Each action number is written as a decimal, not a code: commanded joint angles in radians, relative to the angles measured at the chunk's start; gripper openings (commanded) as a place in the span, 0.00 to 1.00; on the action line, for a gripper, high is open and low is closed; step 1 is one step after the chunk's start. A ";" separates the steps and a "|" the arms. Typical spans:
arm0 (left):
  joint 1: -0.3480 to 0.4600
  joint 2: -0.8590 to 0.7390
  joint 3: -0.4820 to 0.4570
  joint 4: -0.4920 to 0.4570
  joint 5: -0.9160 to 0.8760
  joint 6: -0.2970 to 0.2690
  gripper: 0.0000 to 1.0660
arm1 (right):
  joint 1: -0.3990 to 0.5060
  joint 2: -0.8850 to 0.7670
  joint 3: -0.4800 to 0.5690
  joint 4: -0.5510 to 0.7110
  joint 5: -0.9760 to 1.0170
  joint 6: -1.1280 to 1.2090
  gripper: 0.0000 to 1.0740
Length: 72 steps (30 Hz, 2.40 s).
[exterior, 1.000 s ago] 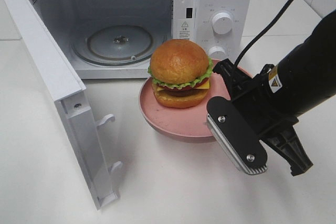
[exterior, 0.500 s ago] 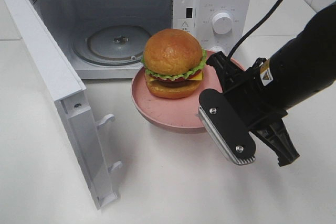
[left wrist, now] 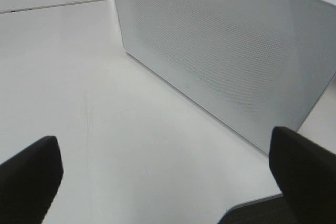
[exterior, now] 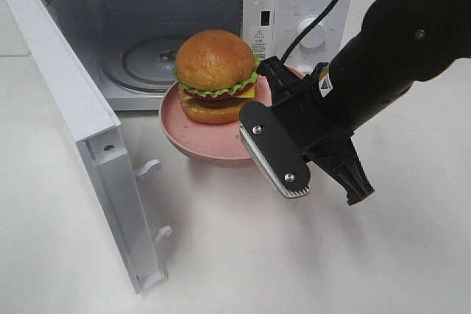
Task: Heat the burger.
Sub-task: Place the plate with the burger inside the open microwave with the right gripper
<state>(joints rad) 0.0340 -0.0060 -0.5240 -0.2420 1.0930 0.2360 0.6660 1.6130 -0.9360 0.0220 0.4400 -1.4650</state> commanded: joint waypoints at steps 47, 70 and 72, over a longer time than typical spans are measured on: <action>-0.003 -0.017 0.002 -0.002 -0.008 -0.008 0.94 | 0.009 0.452 -0.634 -0.028 0.035 0.146 0.00; -0.003 -0.017 0.002 -0.002 -0.008 -0.008 0.94 | -0.003 0.633 -0.872 -0.119 0.083 0.258 0.00; -0.003 -0.017 0.002 -0.002 -0.008 -0.008 0.94 | -0.003 0.647 -0.898 -0.119 0.083 0.258 0.00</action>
<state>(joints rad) 0.0340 -0.0060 -0.5240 -0.2420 1.0930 0.2360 0.6660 2.2630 -1.7970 -0.0770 0.5740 -1.2080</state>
